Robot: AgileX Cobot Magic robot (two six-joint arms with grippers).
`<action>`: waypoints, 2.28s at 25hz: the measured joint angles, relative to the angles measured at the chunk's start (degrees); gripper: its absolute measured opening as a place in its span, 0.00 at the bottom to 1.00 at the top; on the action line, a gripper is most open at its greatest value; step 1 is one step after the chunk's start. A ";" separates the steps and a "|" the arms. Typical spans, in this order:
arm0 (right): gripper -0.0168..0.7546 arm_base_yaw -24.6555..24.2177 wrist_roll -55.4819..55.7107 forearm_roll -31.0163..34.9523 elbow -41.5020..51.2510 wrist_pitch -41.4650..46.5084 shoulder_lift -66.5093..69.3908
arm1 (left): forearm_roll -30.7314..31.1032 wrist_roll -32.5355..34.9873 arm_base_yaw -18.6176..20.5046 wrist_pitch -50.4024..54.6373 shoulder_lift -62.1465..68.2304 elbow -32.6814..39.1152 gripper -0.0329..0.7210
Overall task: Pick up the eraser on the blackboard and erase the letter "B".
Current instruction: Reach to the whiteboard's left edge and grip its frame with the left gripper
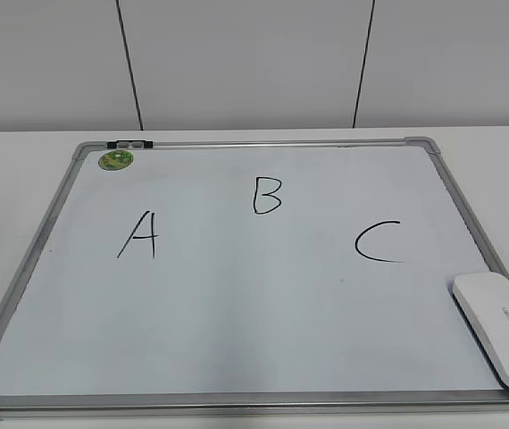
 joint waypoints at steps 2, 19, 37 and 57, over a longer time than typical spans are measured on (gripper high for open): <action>0.79 0.00 0.00 0.00 0.00 0.00 0.00 | -0.12 0.00 0.00 -2.09 6.68 -1.96 0.82; 0.79 0.00 0.00 0.00 0.00 0.00 0.00 | -4.88 5.16 0.00 7.01 56.21 -34.54 0.69; 0.79 0.00 0.00 0.00 0.00 0.00 0.00 | -9.07 7.42 0.13 10.63 86.65 -56.27 0.48; 0.79 0.00 0.00 0.00 0.00 0.00 0.00 | -10.81 7.52 0.26 12.56 93.80 -61.71 0.10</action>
